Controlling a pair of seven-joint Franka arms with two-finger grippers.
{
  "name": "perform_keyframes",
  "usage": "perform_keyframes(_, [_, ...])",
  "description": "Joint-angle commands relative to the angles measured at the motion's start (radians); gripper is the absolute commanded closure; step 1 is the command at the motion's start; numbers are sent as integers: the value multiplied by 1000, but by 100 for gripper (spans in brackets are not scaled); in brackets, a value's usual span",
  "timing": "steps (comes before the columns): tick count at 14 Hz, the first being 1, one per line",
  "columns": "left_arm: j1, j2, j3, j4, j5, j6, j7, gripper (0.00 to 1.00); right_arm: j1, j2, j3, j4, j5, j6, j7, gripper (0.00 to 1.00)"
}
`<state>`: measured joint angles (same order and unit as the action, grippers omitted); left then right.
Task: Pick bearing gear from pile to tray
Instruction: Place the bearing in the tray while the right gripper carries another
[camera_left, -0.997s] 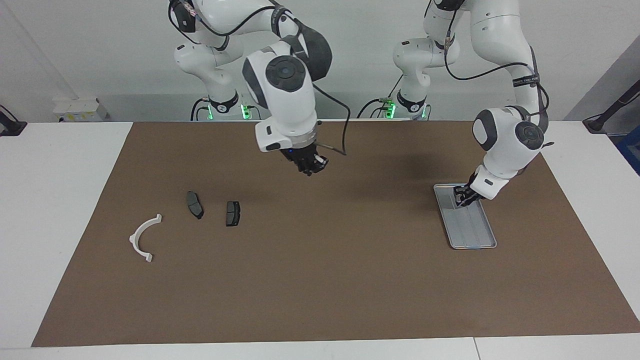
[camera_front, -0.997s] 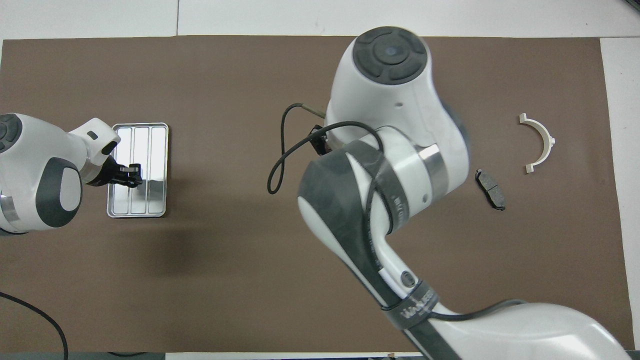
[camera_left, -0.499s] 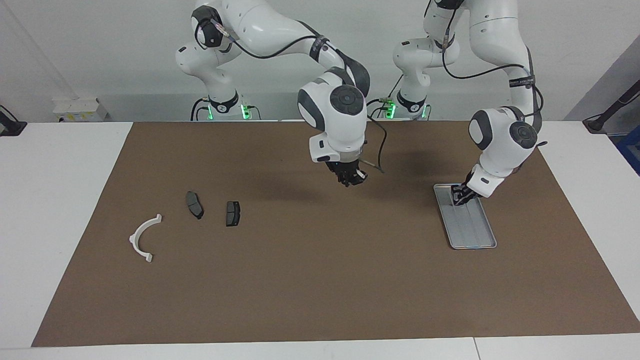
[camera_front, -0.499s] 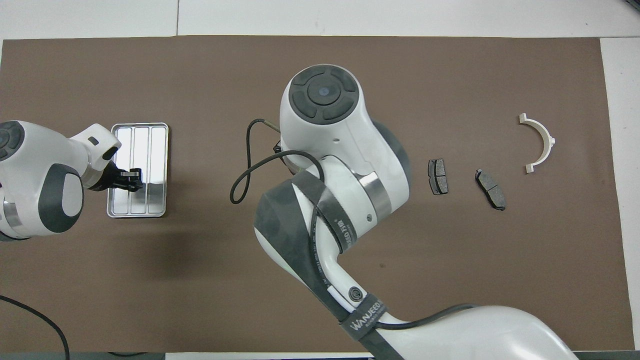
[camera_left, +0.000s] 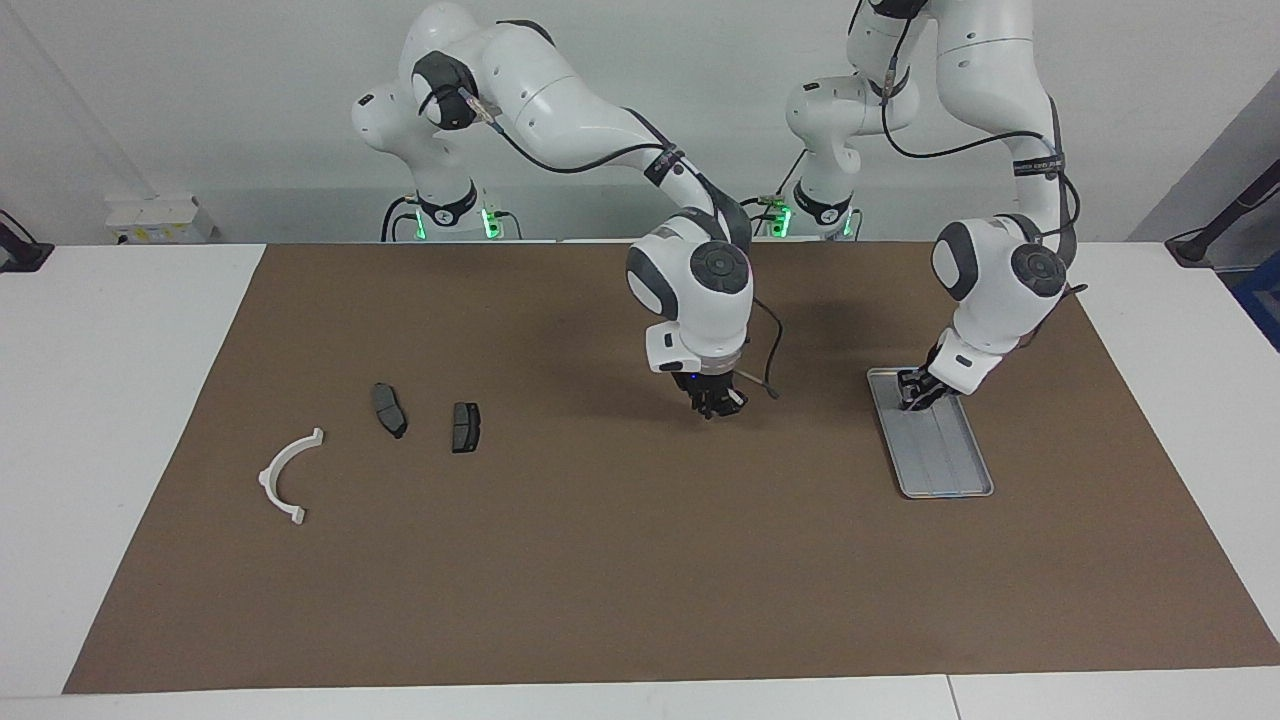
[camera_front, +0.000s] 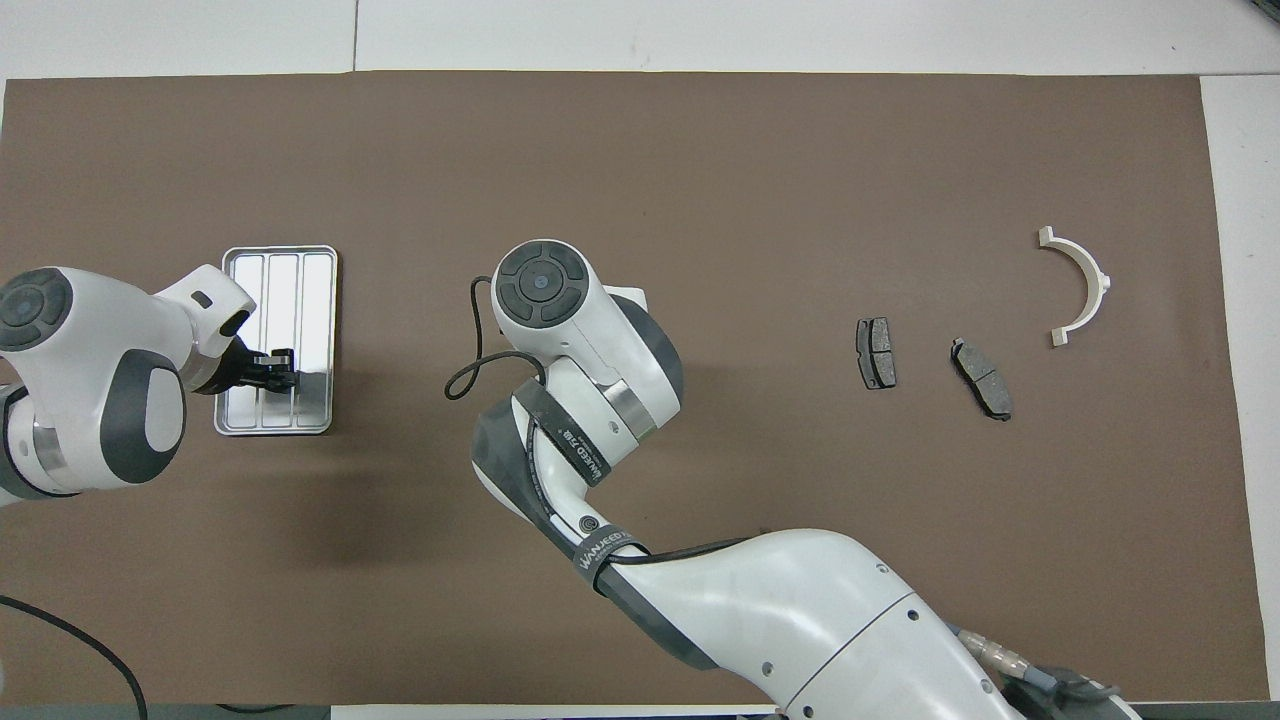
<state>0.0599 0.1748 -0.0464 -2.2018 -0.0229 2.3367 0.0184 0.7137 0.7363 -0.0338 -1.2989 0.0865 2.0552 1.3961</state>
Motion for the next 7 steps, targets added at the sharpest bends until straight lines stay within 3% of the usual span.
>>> perform_keyframes(1, [3, -35, -4, -47, -9, 30, -3, 19, -2, 3, 5, -20, -16, 42, 20, 100])
perform_keyframes(2, [8, -35, -4, -38, -9, 20, -3, 0, -2, 3, 5, -28, -16, 57, 20, 100])
perform_keyframes(5, [0, -32, -4, 26, -11, -34, -8, 0, -2, 2, 5, -31, -14, 57, 20, 100])
perform_keyframes(6, [0, -29, -4, 59, -11, -65, -9, 0, -2, 2, 3, -31, -16, 51, 20, 54])
perform_keyframes(7, [-2, -26, -6, 91, -11, -92, -14, 0, -3, 3, 3, -22, -17, 33, 20, 1])
